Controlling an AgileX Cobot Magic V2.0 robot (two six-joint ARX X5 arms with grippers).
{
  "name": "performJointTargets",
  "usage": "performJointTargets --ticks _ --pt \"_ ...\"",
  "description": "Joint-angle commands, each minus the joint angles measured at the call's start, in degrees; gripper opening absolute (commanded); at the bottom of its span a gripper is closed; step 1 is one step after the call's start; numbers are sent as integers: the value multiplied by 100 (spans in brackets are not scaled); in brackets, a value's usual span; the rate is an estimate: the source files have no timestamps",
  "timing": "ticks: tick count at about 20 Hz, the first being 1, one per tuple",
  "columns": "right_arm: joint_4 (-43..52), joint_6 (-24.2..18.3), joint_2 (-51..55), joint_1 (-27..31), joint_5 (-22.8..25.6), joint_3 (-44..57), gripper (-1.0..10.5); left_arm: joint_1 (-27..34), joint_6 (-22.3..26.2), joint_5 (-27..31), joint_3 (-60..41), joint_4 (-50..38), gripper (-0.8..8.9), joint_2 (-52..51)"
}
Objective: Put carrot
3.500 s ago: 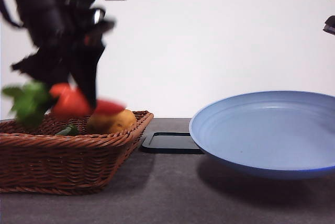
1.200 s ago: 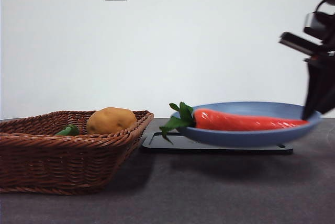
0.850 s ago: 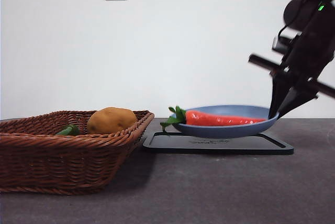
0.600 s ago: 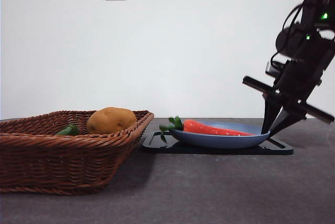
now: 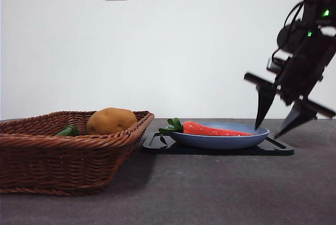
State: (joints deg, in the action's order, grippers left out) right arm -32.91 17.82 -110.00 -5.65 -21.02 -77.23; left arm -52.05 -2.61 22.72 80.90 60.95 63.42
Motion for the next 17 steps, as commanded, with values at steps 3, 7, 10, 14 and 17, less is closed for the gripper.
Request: performJointTargets --ticks 3,7,10,14,17 --pt "-715 -420 1040 9 28 -85 200 -26 -33 1344 90 -1082 219 109" --pt "-1631 -962 2168 -61 31 -83 37 251 275 1727 90 -2411 145 337" --pt "-2072 -1180 3003 -195 190 -83 3 516 334 1622 90 -2483 6 577" --pt "-2264 -1220 4074 -750 1154 7 3 885 422 435 90 -1683 6 511" --pt "-2197 -1222 4780 -1294 1523 310 3 1080 442 20 87 -892 6 166"
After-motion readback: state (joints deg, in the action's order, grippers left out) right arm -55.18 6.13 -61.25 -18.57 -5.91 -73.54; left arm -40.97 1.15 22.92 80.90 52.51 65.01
